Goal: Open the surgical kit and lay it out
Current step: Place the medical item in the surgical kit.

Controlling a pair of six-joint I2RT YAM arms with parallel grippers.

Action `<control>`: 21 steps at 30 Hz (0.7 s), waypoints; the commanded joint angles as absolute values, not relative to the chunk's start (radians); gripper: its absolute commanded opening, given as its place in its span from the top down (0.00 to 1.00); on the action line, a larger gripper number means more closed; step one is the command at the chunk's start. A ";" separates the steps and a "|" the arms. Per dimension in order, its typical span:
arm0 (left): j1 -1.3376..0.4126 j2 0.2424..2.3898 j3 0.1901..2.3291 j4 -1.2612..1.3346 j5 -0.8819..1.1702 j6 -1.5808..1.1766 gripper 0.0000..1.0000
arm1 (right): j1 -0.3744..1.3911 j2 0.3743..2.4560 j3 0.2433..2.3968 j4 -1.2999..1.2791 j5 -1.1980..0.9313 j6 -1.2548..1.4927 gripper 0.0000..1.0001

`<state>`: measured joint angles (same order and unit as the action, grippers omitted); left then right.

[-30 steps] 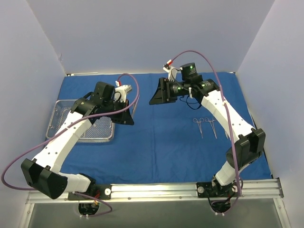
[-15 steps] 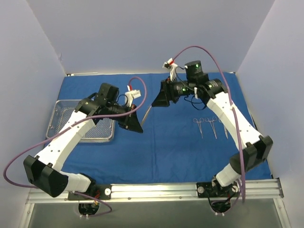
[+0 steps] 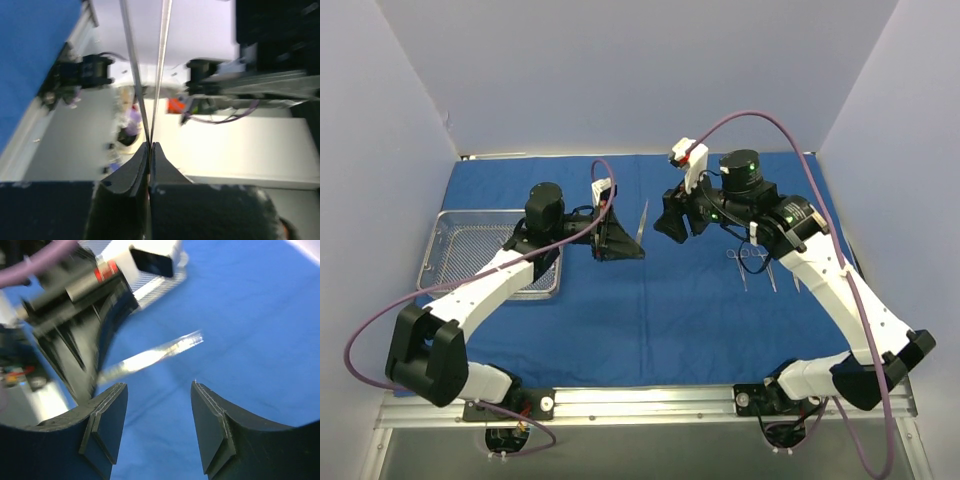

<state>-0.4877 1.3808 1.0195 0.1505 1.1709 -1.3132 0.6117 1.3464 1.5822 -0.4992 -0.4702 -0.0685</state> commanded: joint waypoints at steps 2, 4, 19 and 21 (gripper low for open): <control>-0.469 1.419 0.967 0.848 1.146 -1.975 0.98 | 0.623 1.250 1.485 -0.393 -0.314 -0.178 0.47; -0.468 1.433 0.928 0.976 1.103 -2.144 0.98 | 0.629 1.209 1.448 -0.350 -0.308 -0.246 0.47; -0.472 1.321 0.861 0.809 1.081 -2.289 0.98 | 0.655 1.058 1.158 -0.031 -0.487 -0.784 0.43; -0.479 1.315 0.859 0.798 1.081 -2.287 0.98 | 0.653 1.092 1.178 -0.043 -0.512 -0.833 0.44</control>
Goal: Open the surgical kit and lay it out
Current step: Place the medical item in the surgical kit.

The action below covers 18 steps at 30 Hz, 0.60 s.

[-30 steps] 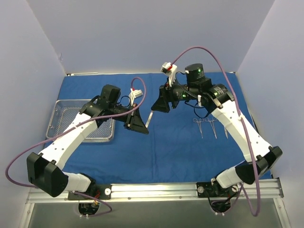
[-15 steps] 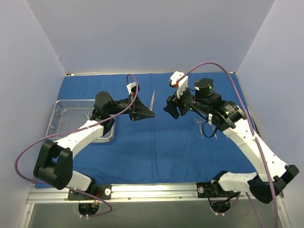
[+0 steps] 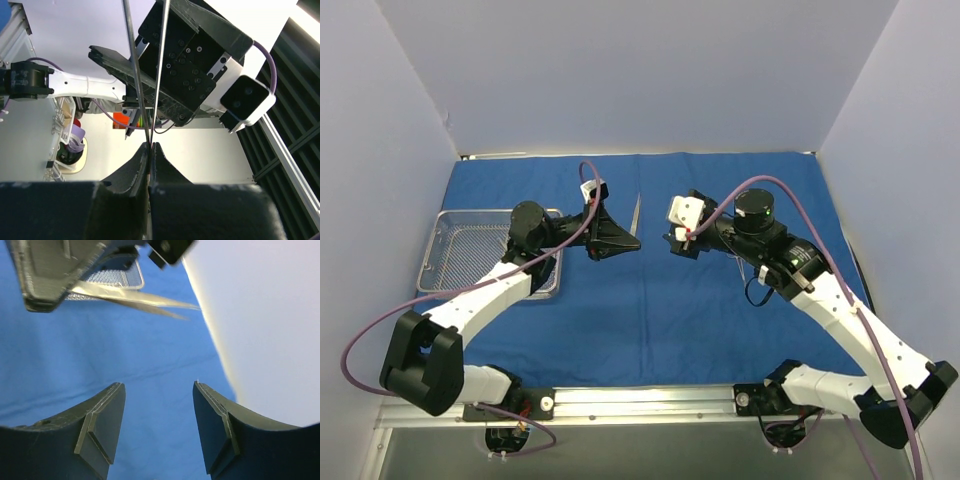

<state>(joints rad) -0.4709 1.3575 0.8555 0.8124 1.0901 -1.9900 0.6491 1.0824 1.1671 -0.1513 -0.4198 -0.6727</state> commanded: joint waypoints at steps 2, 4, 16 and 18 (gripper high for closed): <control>-0.483 1.313 0.859 0.802 1.078 -2.299 0.98 | 0.660 1.129 1.232 -0.077 -0.574 -0.883 0.45; -0.494 1.315 0.862 0.807 1.083 -2.307 0.98 | 0.673 1.138 1.259 -0.091 -0.595 -0.931 0.46; -0.520 1.272 0.793 0.845 1.080 -2.399 0.98 | 0.791 1.173 1.318 -0.156 -0.612 -1.103 0.50; -0.520 1.285 0.802 0.893 1.080 -2.439 0.98 | 0.827 1.184 1.318 -0.181 -0.586 -1.133 0.50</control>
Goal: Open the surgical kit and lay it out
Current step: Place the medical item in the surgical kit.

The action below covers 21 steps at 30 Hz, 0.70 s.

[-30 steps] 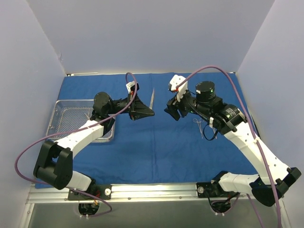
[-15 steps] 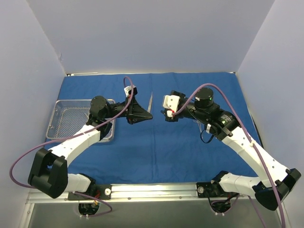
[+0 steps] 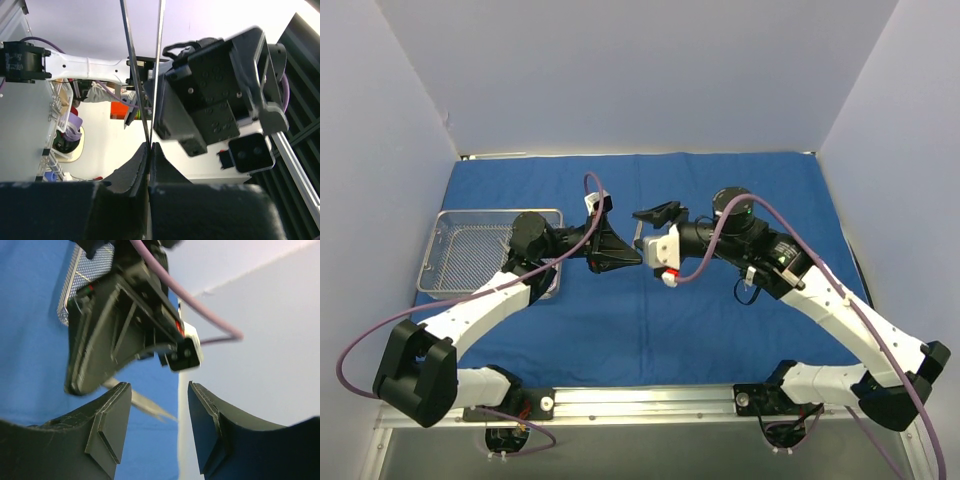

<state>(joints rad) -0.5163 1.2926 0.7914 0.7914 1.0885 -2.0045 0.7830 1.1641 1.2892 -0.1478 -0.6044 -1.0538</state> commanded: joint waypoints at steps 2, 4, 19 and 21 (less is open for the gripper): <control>-0.520 1.293 0.811 0.934 1.075 -2.474 0.98 | 0.845 1.187 1.321 -0.216 -0.560 -1.167 0.51; -0.518 1.301 0.824 0.943 1.083 -2.488 0.98 | 0.857 1.158 1.293 -0.200 -0.517 -1.167 0.50; -0.517 1.302 0.821 0.899 1.112 -2.474 0.98 | 0.839 1.103 1.233 -0.224 -0.459 -1.199 0.51; -0.517 1.305 0.825 0.900 1.115 -2.474 0.98 | 0.839 1.106 1.226 -0.218 -0.462 -1.204 0.51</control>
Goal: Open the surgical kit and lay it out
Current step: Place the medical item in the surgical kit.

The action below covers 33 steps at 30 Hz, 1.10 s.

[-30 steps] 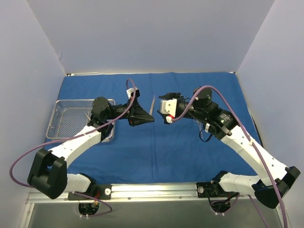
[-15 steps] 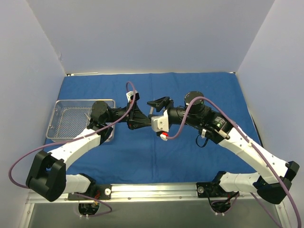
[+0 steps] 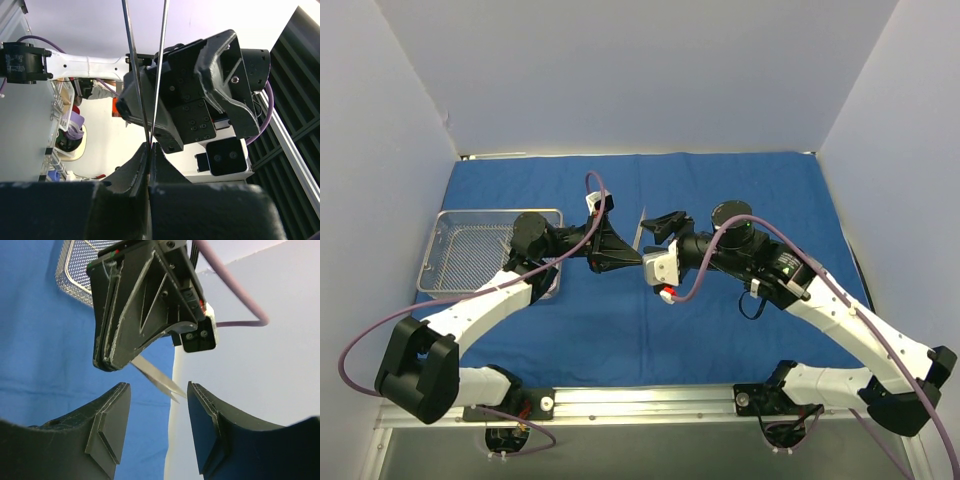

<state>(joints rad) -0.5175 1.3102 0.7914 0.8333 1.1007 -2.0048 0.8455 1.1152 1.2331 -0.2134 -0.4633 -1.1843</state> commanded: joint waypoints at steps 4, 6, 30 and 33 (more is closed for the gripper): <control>-0.517 1.315 0.844 0.900 1.123 -2.479 0.98 | 0.828 1.123 1.204 -0.156 -0.469 -1.198 0.51; -0.517 1.318 0.850 0.903 1.126 -2.487 0.98 | 0.827 1.141 1.207 -0.147 -0.477 -1.204 0.52; -0.430 1.283 0.808 0.901 1.120 -2.450 0.22 | 0.778 1.164 1.104 0.120 -0.449 -1.086 1.00; -0.367 1.244 0.802 0.778 1.149 -2.336 0.17 | 0.738 1.149 1.094 0.115 -0.472 -1.014 1.00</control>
<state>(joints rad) -0.4191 1.3060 0.8028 0.8402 1.1213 -2.0190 0.7700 1.1843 1.1057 0.0486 -0.4534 -1.1046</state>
